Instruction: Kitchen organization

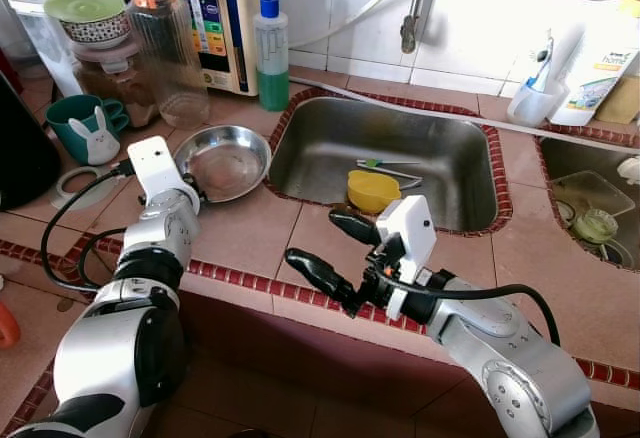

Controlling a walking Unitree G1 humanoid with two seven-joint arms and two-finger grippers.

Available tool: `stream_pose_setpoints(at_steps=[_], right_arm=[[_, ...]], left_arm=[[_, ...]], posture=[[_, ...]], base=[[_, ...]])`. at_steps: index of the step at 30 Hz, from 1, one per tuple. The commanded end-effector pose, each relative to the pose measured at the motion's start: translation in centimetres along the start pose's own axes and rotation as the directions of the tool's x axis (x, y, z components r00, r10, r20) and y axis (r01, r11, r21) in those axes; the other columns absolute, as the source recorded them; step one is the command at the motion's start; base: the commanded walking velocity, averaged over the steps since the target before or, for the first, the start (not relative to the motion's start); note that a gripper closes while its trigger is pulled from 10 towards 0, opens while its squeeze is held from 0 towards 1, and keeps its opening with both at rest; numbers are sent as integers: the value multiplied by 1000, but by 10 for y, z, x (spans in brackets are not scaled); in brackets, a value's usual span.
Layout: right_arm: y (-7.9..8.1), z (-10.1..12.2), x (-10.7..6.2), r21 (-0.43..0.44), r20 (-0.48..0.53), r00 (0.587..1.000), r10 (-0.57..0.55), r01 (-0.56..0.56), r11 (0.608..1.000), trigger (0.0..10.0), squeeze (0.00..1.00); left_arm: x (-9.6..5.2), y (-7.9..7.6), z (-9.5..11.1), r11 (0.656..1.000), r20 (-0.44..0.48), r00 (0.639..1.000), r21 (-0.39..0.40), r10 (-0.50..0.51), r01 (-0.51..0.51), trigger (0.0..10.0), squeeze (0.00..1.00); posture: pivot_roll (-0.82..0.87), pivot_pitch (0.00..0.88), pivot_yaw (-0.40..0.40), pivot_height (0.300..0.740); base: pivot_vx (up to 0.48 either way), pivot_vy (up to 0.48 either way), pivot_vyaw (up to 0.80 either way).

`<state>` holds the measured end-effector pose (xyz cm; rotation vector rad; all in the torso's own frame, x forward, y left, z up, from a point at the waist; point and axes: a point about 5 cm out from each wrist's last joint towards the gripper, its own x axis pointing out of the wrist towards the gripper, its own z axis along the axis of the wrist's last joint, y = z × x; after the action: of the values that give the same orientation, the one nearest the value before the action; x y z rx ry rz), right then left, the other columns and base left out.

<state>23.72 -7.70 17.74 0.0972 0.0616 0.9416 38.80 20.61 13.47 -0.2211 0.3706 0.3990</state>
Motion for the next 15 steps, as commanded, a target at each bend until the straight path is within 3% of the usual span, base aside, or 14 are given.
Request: stream_pose_setpoints(at_steps=[1,15], right_arm=[[-1,2,0,-17,5,1000,-4,4,1000,10000,0],[-4,4,1,-25,9,1000,-7,8,1000,10000,0]], left_arm=[[1,4,-12,1000,-66,997,9,26,-26,0,0],[1,7,-13,999,-60,998,14,37,-36,0,0]], posture=[[53,36,23,740],[58,31,19,740]], base=[[0,0,0],[0,0,0]])
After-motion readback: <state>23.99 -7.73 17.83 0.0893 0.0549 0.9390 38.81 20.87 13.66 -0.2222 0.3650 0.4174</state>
